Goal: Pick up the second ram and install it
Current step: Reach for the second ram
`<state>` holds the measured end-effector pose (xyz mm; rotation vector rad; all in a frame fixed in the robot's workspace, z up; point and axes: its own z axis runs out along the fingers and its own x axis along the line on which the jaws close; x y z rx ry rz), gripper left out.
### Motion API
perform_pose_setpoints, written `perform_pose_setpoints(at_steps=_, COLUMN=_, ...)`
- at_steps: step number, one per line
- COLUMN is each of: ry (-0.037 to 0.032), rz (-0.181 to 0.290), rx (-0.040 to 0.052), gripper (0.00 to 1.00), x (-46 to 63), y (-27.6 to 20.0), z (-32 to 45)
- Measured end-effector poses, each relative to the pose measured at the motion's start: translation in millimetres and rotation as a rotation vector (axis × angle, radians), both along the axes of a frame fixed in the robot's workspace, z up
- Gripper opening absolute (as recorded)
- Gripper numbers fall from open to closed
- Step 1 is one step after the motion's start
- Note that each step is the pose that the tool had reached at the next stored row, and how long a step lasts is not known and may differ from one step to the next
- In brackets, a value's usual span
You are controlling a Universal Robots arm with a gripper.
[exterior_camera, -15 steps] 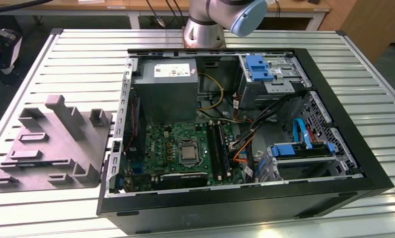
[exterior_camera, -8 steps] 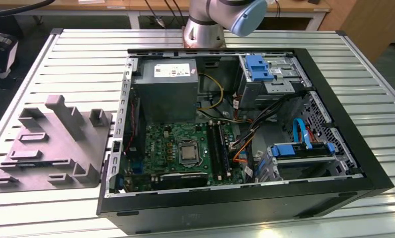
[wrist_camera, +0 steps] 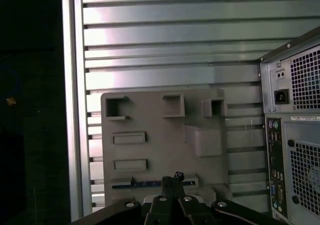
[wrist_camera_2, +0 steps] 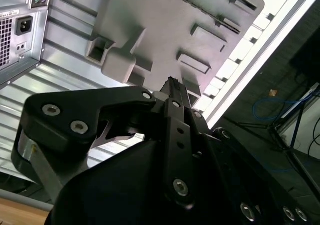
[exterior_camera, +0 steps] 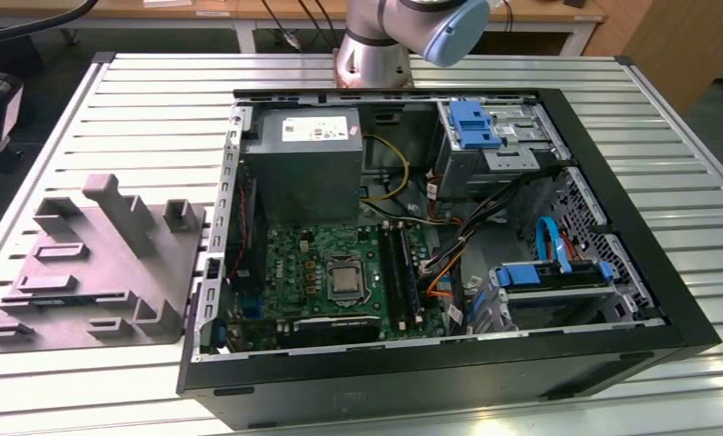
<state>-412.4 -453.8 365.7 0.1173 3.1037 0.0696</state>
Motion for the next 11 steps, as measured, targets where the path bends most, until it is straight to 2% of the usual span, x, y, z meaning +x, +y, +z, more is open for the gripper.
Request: perform_pose_setpoints(at_steps=11, ry=-0.0001, rz=0.0, rx=0.0001, gripper=0.1, x=-6.3, y=-10.0, z=-9.1)
